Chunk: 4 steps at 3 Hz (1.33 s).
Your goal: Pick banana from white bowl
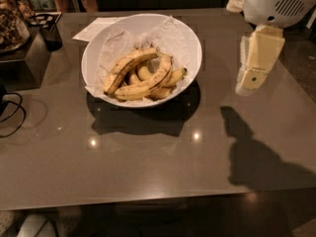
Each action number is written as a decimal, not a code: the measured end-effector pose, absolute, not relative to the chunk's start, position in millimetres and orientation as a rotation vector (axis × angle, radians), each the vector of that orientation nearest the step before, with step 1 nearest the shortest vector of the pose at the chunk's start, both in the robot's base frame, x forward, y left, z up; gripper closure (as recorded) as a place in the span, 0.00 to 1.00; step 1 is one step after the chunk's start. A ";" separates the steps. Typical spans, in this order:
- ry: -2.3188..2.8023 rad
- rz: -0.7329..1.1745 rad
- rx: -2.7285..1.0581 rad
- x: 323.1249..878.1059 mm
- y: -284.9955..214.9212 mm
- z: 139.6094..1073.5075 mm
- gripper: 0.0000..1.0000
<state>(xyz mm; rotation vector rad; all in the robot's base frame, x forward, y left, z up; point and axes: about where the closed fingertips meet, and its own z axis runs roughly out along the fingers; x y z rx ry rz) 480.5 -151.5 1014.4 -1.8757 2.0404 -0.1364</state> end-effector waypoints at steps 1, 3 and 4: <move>1.961 -0.152 -1.914 490.0 -139.3 1021.2 0.00; 1.747 -0.185 -2.117 511.1 -80.4 1019.2 0.00; 1.721 -0.208 -2.171 518.8 -67.3 1010.7 0.18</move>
Offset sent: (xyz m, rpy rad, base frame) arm 0.0362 0.0805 0.0082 -0.0539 -0.0653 0.3196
